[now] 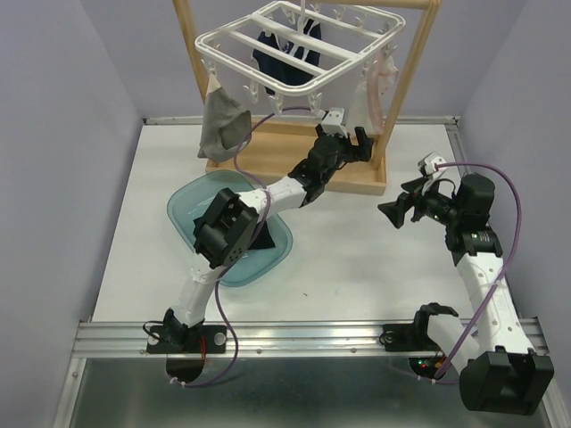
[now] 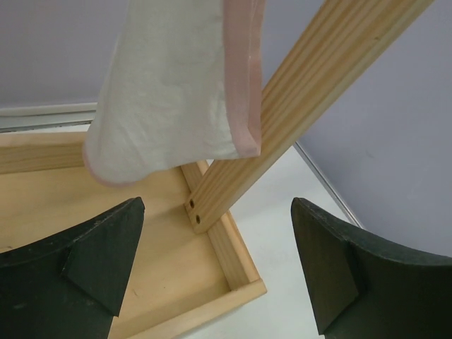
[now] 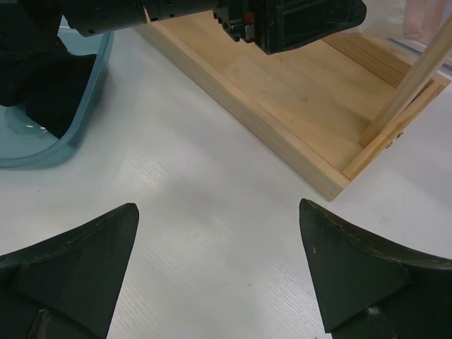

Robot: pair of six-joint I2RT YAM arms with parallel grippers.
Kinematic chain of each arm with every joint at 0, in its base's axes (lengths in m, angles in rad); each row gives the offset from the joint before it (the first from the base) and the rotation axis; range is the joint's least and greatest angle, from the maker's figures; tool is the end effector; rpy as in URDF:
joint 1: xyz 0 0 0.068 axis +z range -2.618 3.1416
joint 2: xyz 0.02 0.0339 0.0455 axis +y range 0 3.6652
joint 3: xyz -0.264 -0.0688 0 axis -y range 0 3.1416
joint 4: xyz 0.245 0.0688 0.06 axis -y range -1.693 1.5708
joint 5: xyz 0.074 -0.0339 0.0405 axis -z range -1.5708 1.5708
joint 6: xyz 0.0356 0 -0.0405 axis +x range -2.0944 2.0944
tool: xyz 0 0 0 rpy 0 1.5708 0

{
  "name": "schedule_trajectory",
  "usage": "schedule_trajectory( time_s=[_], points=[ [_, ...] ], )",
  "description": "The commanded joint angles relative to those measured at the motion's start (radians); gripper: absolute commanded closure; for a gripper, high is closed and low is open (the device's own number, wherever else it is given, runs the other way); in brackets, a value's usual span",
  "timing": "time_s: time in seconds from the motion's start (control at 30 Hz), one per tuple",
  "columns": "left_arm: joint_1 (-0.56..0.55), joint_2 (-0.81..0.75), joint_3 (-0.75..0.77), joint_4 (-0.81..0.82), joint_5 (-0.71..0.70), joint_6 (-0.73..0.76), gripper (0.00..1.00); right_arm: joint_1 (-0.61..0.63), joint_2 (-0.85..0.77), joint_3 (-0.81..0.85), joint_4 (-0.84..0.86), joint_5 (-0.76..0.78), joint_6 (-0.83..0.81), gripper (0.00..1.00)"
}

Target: Remove the underwear clipped to the hanger

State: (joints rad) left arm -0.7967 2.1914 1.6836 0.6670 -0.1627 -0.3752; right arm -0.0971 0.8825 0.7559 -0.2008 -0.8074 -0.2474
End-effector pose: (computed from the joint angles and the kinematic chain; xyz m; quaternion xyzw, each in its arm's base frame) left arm 0.3708 -0.3710 0.2789 0.0748 0.6451 -0.3756 0.6612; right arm 0.1979 0.0066 0.3143 -0.2843 0.7283 0.2228 0.5824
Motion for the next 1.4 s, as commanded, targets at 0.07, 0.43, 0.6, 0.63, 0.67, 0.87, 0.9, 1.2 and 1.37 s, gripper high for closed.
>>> schedule_trajectory(
  time_s=[0.07,0.43,0.6,0.63,0.67,0.87,0.9,1.2,1.37],
  points=[
    [-0.006,0.051,0.166,0.022,-0.043,0.016,0.04,-0.016,-0.019,-0.013,0.052,0.010,-0.001,0.00],
    [0.008,0.212,0.424,-0.027,-0.104,-0.014,0.10,-0.032,-0.016,-0.015,0.055,0.002,0.002,0.00],
    [0.014,0.304,0.594,-0.073,-0.135,-0.021,0.17,-0.036,-0.014,-0.015,0.054,-0.006,0.005,0.00],
    [0.014,0.330,0.613,-0.081,-0.135,-0.019,0.18,-0.038,-0.016,-0.013,0.055,-0.007,0.005,0.00],
    [0.016,0.352,0.645,-0.086,-0.133,-0.018,0.22,-0.039,-0.017,-0.013,0.055,-0.007,0.005,0.00],
    [0.036,0.375,0.670,-0.096,-0.117,-0.011,0.49,-0.044,-0.020,-0.015,0.057,-0.009,0.005,0.00],
    [0.046,0.375,0.659,-0.096,-0.107,-0.014,0.60,-0.046,-0.020,-0.015,0.057,-0.010,0.007,0.00],
    [0.088,0.207,0.408,-0.023,0.006,0.022,1.00,-0.052,-0.020,-0.017,0.057,-0.010,0.007,0.00],
    [0.129,-0.051,0.067,0.130,0.199,0.021,1.00,-0.056,-0.031,-0.017,0.057,-0.010,0.007,0.00]
  ],
)
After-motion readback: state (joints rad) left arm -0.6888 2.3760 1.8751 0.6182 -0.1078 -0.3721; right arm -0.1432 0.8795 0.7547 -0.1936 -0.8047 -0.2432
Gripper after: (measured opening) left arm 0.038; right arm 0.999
